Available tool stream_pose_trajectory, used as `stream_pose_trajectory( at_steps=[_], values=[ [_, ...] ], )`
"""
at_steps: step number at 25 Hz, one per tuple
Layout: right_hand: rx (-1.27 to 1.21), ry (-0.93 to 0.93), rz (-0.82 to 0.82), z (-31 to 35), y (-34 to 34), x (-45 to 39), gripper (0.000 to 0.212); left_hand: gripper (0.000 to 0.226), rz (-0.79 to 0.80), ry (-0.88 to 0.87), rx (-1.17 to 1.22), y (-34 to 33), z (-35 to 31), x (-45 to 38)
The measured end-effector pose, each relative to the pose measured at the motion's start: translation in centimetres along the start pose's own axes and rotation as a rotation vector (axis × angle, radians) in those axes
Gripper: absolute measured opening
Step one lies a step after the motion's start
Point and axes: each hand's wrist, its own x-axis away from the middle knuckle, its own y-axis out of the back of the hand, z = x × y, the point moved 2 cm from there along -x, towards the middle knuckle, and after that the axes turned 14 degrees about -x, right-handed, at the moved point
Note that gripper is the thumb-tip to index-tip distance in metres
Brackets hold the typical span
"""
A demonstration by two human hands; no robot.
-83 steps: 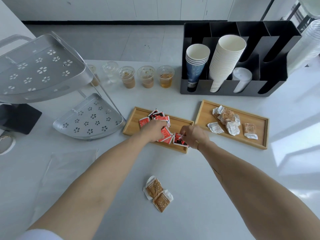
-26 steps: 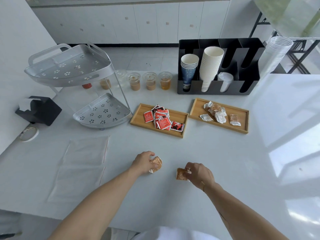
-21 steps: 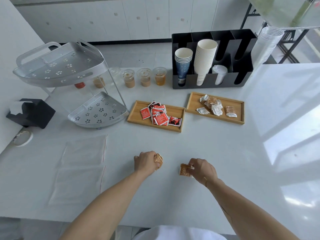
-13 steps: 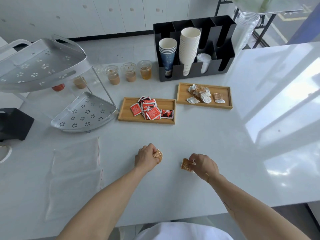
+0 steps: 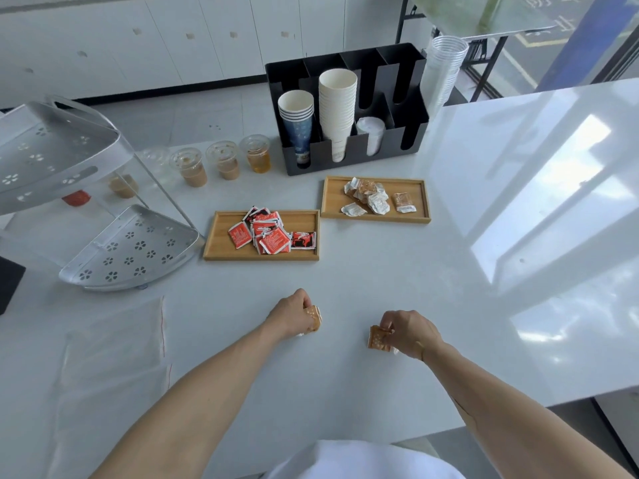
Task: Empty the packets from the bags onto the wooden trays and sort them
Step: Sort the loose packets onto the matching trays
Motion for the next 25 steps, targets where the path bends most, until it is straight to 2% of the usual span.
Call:
stream_pose_trajectory(
  at_steps=[6,18,23,25],
  values=[
    [0.102,0.009,0.027,-3.0,7.5,-3.1,0.024,0.032,0.091,-0.07,-0.159,1.7,-6.4,-2.6],
    [0.137,0.163,-0.103,-0.2,20.6,-11.7,0.022,0.017,-0.047,-0.12,-0.178,10.4,-17.0,-10.1],
    [0.131,0.189,-0.116,1.5,22.5,-15.8,0.029,0.035,-0.085,-0.14,-0.26,13.0,-18.3,-13.8],
    [0.128,0.191,-0.114,1.8,22.9,-17.2,0.033,0.035,-0.086,-0.136,-0.249,13.3,-18.3,-15.6]
  ],
)
